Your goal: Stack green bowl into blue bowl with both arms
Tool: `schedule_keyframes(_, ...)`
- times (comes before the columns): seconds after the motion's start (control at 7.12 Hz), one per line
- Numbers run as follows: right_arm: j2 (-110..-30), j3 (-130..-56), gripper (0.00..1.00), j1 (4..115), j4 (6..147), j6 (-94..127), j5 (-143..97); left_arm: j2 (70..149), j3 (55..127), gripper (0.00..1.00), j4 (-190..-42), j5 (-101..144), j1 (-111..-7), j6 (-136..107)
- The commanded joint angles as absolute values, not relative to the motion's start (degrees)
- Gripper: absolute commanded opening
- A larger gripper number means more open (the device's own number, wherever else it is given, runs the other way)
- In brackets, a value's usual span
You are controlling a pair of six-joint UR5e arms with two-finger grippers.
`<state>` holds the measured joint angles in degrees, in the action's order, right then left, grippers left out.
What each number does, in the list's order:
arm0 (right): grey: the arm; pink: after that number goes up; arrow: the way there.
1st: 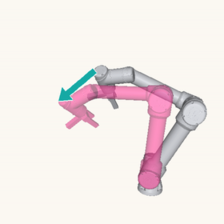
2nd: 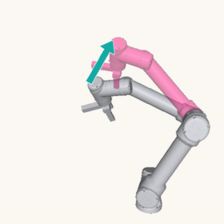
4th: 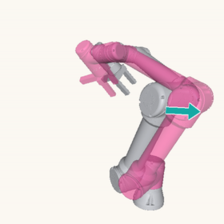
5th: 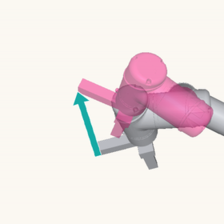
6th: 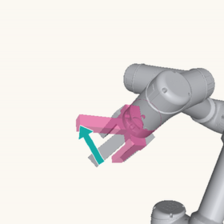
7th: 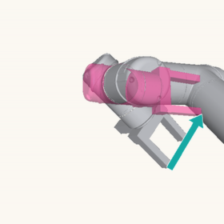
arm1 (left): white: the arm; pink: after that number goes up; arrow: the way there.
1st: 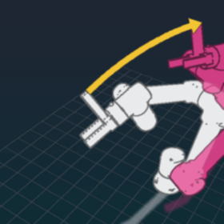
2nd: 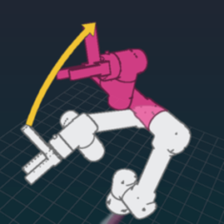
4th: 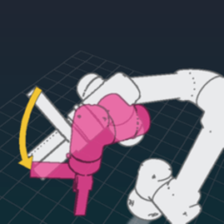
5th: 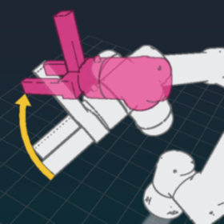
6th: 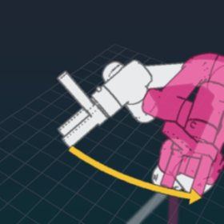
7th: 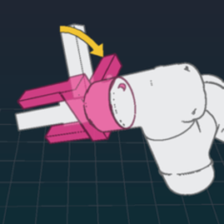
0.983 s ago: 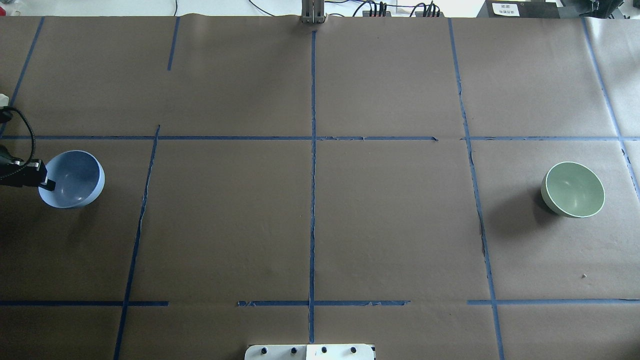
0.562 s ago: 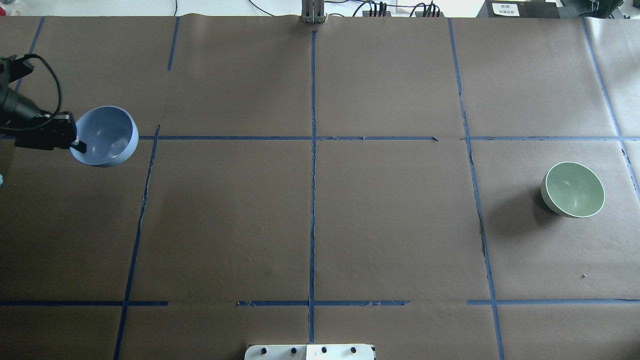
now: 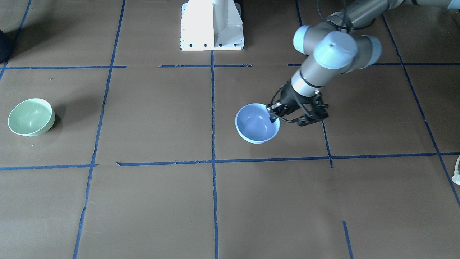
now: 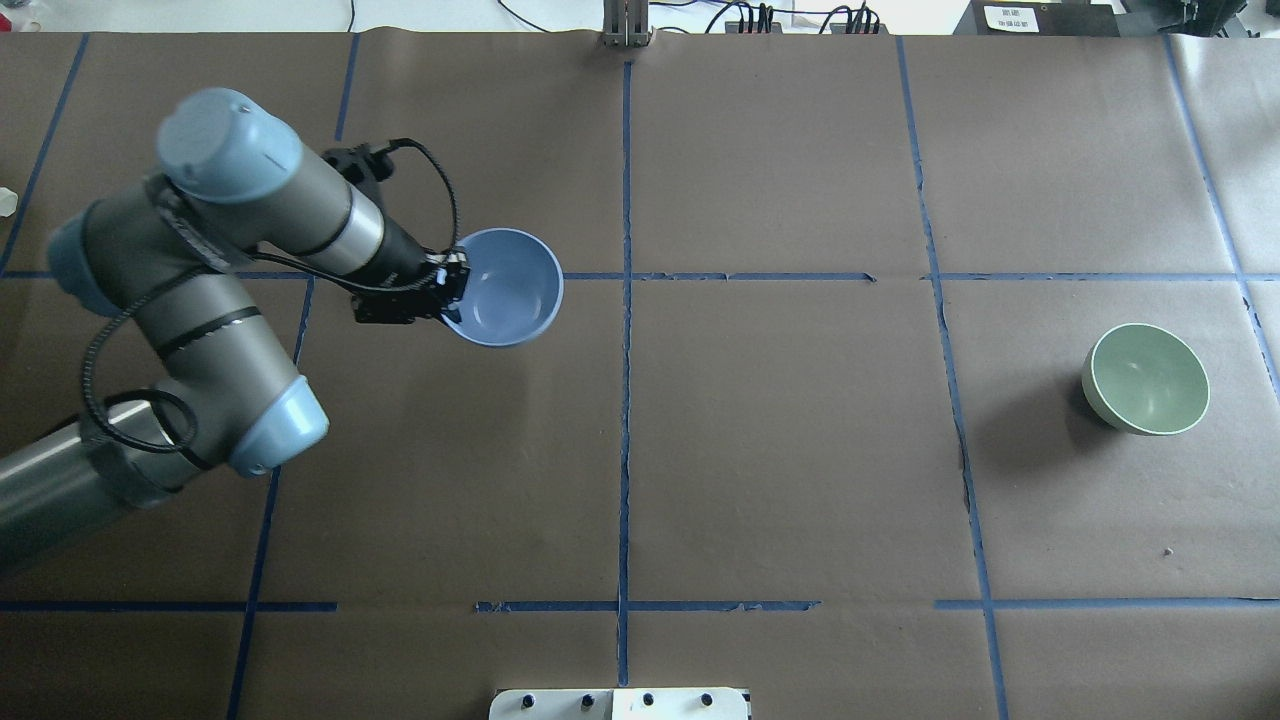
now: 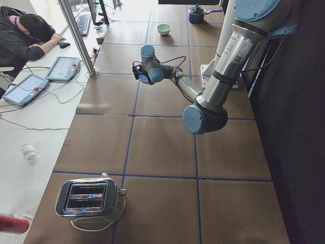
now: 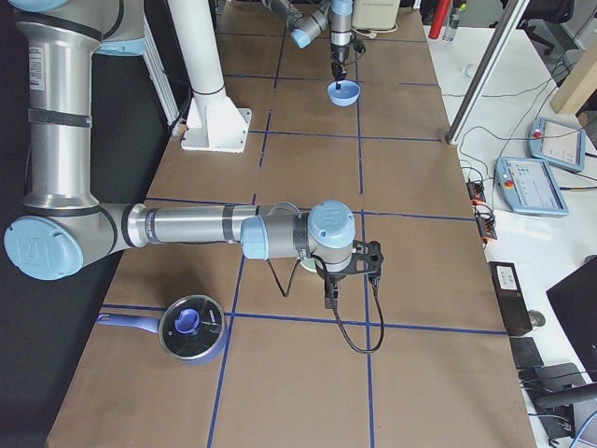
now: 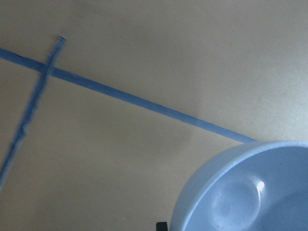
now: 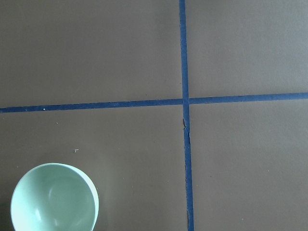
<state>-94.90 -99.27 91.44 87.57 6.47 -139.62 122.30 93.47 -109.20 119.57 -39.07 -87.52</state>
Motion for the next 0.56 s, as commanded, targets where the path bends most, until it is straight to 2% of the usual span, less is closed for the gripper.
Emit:
schedule_keyframes(0.0,-95.0,-99.2,1.00,91.1,87.5,6.5,-139.7,129.0,89.7,0.00,-108.5,113.8,-32.0,-89.1)
schedule_keyframes(0.28,-95.3,-99.2,1.00,91.1,87.6,6.5,-139.7,128.9,89.4,0.00,-109.3,109.6,-29.3,-89.2)
schedule_keyframes(0.42,-95.4,-99.2,1.00,91.1,87.5,6.6,-139.8,128.8,89.5,0.11,-109.2,109.7,-29.2,-89.0)
